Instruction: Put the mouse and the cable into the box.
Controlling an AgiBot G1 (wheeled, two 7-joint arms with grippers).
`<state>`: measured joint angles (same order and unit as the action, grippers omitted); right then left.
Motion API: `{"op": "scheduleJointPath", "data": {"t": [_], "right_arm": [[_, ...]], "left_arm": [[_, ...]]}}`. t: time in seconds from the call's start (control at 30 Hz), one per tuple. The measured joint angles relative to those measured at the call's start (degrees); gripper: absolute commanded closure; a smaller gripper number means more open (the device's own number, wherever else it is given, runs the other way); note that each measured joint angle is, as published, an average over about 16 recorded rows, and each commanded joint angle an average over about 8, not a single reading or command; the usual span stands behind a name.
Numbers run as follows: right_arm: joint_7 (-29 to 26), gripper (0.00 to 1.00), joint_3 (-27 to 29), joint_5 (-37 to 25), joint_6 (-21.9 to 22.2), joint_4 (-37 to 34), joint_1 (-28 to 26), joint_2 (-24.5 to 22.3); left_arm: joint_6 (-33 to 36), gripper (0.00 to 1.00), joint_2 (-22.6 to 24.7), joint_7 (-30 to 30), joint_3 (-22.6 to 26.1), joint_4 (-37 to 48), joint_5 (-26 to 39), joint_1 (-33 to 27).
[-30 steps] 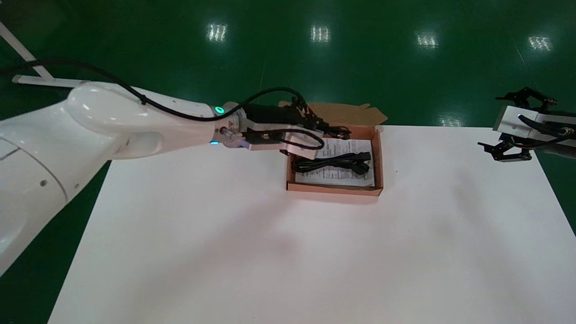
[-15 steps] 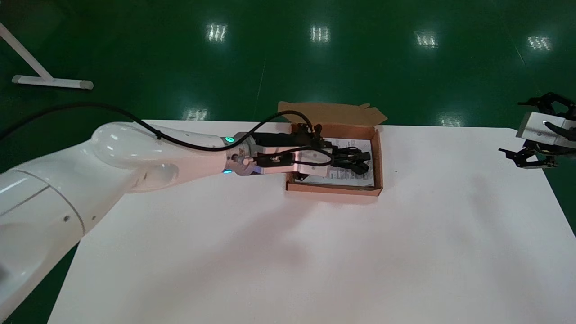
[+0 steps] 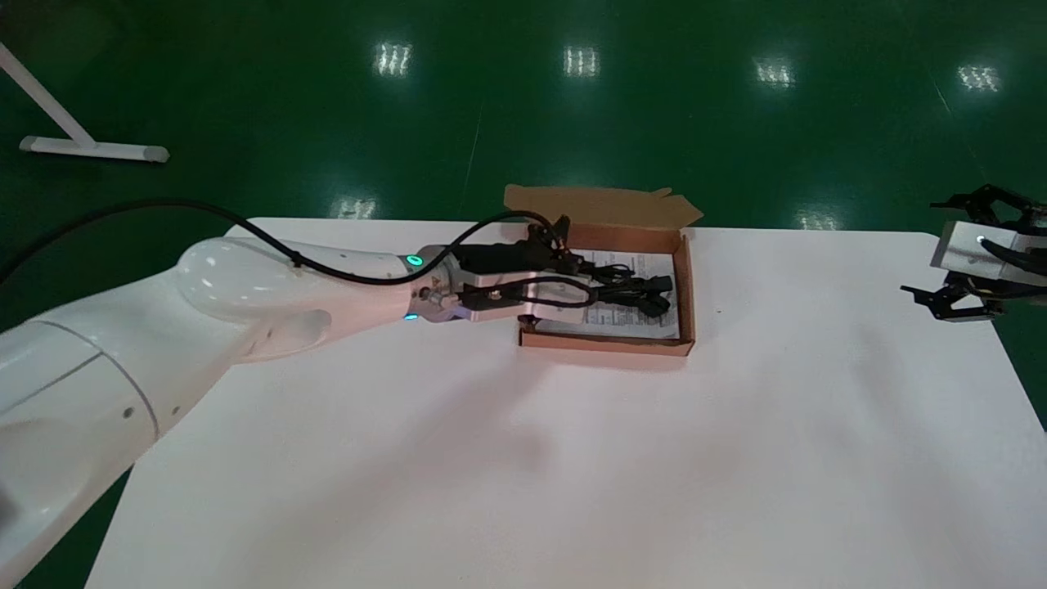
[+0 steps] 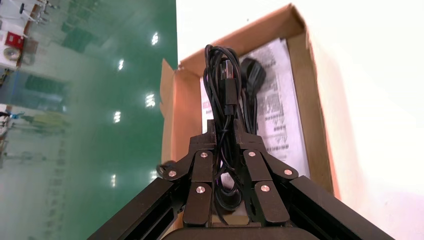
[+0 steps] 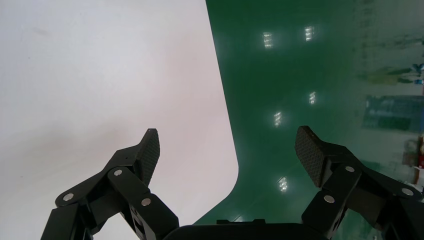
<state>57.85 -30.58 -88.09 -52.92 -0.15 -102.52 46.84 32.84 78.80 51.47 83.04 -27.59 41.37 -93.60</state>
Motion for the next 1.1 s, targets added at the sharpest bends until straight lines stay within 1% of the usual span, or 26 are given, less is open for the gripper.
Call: {"op": "scheduleJointPath", "data": {"t": [0.1, 0.13, 0.17, 0.6, 0.73, 0.93, 1.1], "right_arm": [[0.0, 0.0, -0.03, -0.06, 0.3, -0.05, 0.22, 0.26], [-0.01, 0.0, -0.03, -0.06, 0.41, -0.07, 0.28, 0.35], [-0.02, 0.0, -0.02, -0.05, 0.5, -0.07, 0.32, 0.42], [-0.06, 0.0, 0.01, 0.0, 0.62, -0.07, 0.39, 0.47], [-0.95, 0.0, 0.19, 0.6, 0.13, 0.88, 0.92, 0.26], [-5.01, 0.0, 1.04, 3.34, -1.89, 5.25, 3.33, -0.51], [-10.89, 0.0, 2.29, 7.31, -4.75, 11.58, 6.81, -1.56]], "left_arm": [[-0.53, 0.09, 0.0, 0.32, 0.29, -0.07, -0.05, -0.02], [-0.64, 0.02, 0.0, 0.41, 0.36, -0.1, -0.06, -0.03], [-0.72, 0.0, 0.0, 0.49, 0.42, -0.13, -0.06, -0.04], [-0.69, 0.0, -0.02, 0.48, 0.38, -0.15, 0.02, -0.07], [0.15, 0.0, -0.65, -0.45, -0.64, -0.79, 0.06, 0.38], [3.5, 0.0, -3.33, -4.32, -4.81, -3.59, 0.1, 2.33], [8.17, 0.0, -7.16, -9.8, -10.7, -7.61, 0.14, 5.15]]}}
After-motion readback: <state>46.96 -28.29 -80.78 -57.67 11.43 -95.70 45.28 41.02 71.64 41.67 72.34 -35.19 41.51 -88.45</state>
